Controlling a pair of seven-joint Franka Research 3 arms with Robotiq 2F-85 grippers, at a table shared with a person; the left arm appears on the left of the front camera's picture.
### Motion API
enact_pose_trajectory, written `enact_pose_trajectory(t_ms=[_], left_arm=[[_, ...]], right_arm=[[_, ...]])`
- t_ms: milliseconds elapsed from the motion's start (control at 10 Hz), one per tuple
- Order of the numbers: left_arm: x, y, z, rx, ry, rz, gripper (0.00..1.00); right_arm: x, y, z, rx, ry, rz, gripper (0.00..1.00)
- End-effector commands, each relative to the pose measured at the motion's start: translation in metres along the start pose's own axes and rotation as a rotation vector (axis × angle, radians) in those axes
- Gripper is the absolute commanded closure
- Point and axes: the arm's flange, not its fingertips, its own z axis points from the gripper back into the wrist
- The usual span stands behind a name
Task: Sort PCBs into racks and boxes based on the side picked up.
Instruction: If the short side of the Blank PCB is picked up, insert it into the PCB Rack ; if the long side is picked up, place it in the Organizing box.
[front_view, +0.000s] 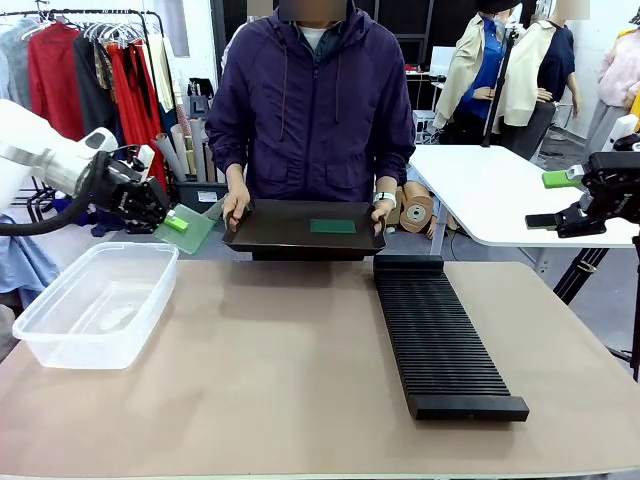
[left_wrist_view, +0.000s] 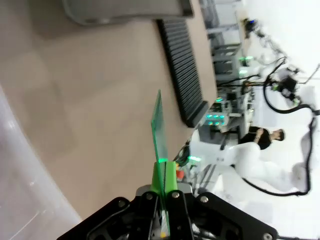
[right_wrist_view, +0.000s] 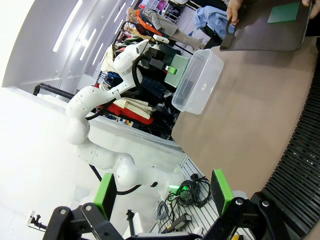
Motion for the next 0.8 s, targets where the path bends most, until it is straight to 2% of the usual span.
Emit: enact_pose_trajectory(t_ms=[0,400,700], left_arm=[[-0.007,-0.002,0.016,0.125,0.068,-0.007,1.0],[-0.018,0.006,0.037,0.43,0.05,-0.004,1.0],[-0.021,0.018,0.04,0.532,0.025,0.004,1.0]], right_arm=[[0.0,0.002,0.001,0.005,0.0,0.011,0.0],[0.0,0.002,0.001,0.005,0.0,0.011,0.0],[0.0,0.002,0.001,0.005,0.0,0.011,0.0]])
